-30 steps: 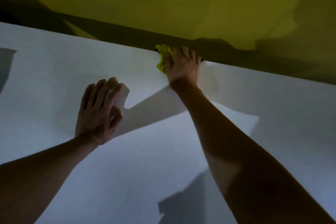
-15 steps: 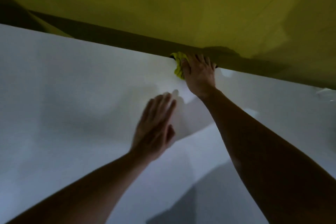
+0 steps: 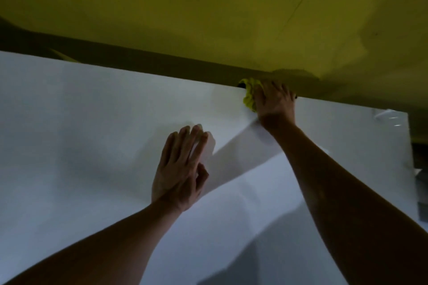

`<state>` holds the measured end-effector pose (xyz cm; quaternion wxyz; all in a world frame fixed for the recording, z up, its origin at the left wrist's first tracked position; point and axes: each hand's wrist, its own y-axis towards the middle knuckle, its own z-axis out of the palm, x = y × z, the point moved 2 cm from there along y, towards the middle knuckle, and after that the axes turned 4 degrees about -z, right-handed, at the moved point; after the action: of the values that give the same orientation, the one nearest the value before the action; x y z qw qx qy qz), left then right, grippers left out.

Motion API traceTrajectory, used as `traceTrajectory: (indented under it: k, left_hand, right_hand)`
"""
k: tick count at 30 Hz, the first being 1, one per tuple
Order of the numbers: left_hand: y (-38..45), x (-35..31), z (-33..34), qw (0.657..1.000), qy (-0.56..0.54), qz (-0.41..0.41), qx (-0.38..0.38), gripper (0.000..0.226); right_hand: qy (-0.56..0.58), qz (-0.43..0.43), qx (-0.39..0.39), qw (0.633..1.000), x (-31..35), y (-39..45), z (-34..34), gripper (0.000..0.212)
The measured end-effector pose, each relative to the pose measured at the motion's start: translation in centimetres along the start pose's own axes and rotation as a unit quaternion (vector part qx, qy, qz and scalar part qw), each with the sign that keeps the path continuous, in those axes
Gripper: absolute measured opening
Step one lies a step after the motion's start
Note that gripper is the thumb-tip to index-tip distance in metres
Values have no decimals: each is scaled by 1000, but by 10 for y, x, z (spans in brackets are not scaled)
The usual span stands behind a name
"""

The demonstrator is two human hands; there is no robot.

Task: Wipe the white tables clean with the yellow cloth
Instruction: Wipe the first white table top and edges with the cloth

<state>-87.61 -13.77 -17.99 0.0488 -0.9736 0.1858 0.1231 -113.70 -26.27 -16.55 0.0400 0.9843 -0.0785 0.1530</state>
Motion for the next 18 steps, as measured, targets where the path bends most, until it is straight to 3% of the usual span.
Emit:
traceTrajectory:
  k: [5, 9, 12, 15, 18]
  left_hand:
    - [2, -2, 1, 1000, -4, -6, 2, 68]
    - [3, 0, 3, 1000, 6, -15, 7, 68]
    - [4, 0, 6, 1000, 15, -21, 2, 68]
    - [3, 1, 5, 1000, 7, -14, -4, 66]
    - [3, 0, 2, 1000, 2, -4, -3, 67]
  right_hand:
    - [-32, 103, -7, 994, 37, 5, 14, 50]
    - [5, -22, 30, 999, 135, 8, 43, 41]
    - [34, -90, 39, 995, 169, 14, 49, 37]
    - [41, -116, 51, 991, 137, 14, 42, 37]
    - [10, -59, 41, 997, 54, 5, 21, 40]
